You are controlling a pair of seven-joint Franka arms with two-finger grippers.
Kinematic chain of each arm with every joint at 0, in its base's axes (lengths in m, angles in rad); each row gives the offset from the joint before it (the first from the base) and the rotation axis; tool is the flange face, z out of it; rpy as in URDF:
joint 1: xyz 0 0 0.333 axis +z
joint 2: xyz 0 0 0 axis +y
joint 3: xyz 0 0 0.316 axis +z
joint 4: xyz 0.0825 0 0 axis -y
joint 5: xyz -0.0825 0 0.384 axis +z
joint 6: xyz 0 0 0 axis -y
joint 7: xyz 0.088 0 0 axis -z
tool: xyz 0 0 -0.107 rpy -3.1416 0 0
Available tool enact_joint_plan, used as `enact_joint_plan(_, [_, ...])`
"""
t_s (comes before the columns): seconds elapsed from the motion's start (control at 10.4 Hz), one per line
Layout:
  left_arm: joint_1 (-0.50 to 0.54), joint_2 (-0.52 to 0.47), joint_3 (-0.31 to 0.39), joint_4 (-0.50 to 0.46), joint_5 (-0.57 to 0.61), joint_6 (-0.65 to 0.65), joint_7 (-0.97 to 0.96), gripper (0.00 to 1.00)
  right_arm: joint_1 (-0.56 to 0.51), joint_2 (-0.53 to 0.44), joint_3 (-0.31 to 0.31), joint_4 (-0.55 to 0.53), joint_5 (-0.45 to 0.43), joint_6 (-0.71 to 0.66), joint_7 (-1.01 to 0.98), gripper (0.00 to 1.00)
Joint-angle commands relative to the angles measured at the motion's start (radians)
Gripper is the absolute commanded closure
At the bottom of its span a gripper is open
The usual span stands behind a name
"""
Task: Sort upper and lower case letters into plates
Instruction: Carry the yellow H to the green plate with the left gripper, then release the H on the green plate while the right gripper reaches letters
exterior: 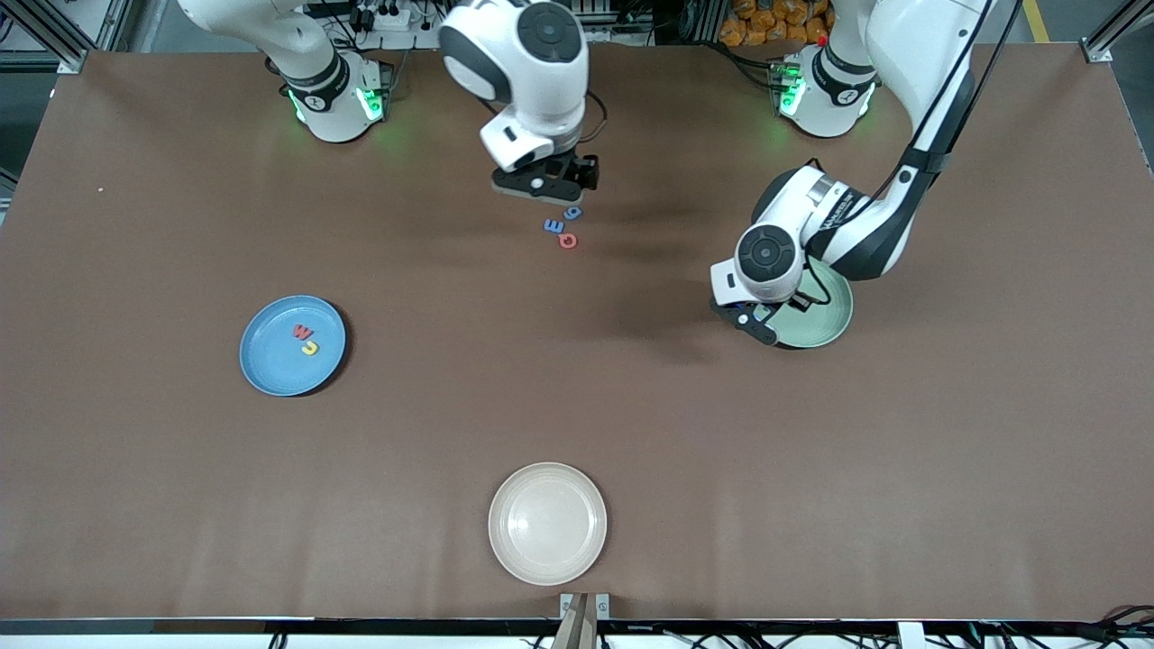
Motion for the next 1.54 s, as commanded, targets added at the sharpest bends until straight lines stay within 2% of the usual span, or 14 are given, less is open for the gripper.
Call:
enact_joint_plan(0.0, [0.031,-0.029,-0.017,-0.041,-0.011,0.027,0.014,0.04,0.038,0.015,0.0,-0.072,-0.028,0.08,0.108,0.0])
enact_joint_plan(0.1, [0.068,-0.029,-0.018,-0.047,-0.014,0.029,0.014,0.0,0.046,0.015,0.0,-0.112,-0.028,0.124,0.136,0.0])
enact_joint_plan(0.19, [0.108,-0.029,-0.035,-0.047,-0.016,0.03,0.015,0.0,0.047,0.027,0.0,-0.14,-0.028,0.17,0.168,0.0])
enact_joint_plan(0.29, [0.123,-0.029,-0.06,-0.044,-0.017,0.03,0.015,0.0,0.047,0.05,0.0,-0.152,-0.028,0.215,0.194,0.0])
enact_joint_plan(0.58, [0.13,-0.026,-0.06,-0.025,-0.041,0.03,0.014,0.0,0.046,0.097,0.0,-0.206,-0.028,0.359,0.272,0.01])
enact_joint_plan(0.77, [0.13,-0.004,-0.048,0.001,-0.025,0.027,-0.012,0.0,0.046,0.134,-0.003,-0.214,-0.028,0.405,0.306,0.07])
enact_joint_plan(0.96, [0.159,0.005,-0.023,0.036,0.042,0.024,-0.008,0.0,0.043,0.162,-0.003,-0.232,-0.028,0.433,0.327,0.15])
enact_joint_plan(1.16, [0.131,0.008,-0.026,0.065,0.024,0.015,-0.043,0.0,0.043,0.17,-0.003,-0.275,-0.026,0.506,0.363,0.19])
enact_joint_plan(1.45, [0.12,0.017,-0.026,0.07,0.022,0.01,-0.075,0.0,0.041,0.208,-0.003,-0.275,-0.026,0.529,0.412,0.27])
